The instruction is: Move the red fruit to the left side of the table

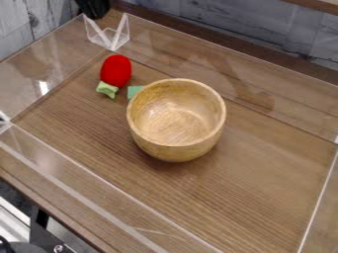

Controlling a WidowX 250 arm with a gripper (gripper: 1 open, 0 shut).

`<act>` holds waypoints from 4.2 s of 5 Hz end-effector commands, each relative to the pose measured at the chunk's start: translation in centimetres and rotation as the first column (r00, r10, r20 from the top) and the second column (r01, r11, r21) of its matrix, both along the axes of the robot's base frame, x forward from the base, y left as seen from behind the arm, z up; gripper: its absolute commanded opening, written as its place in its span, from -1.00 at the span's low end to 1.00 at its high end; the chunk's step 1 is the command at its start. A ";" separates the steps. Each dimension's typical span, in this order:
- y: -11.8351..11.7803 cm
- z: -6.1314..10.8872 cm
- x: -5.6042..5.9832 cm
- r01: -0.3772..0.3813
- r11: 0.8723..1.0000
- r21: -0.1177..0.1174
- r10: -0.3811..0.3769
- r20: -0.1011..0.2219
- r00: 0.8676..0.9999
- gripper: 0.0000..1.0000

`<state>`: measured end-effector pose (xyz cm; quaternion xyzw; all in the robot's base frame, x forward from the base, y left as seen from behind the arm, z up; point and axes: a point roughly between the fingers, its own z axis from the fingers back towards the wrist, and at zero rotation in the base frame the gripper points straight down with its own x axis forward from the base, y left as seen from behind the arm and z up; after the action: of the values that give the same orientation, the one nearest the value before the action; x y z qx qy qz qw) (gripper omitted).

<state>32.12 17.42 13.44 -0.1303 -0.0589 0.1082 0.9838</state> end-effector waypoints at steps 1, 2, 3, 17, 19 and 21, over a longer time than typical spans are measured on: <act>0.3 1.1 0.9 -0.017 0.999 0.048 0.015 0.038 0.999 -1.00; 0.1 0.5 1.2 -0.031 0.998 0.055 0.030 0.026 0.999 -1.00; -0.7 -0.9 1.4 -0.044 0.997 0.062 0.043 0.014 0.999 -1.00; -3.2 -3.7 5.4 0.514 0.855 0.072 -0.509 -0.077 0.857 -1.00; -3.1 -7.0 5.0 0.478 0.877 0.056 -0.473 -0.084 0.877 -1.00; -4.2 -7.6 4.1 0.514 0.857 0.034 -0.510 -0.089 0.856 -1.00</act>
<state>35.45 13.38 3.41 -0.1276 0.0422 -0.1389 0.9811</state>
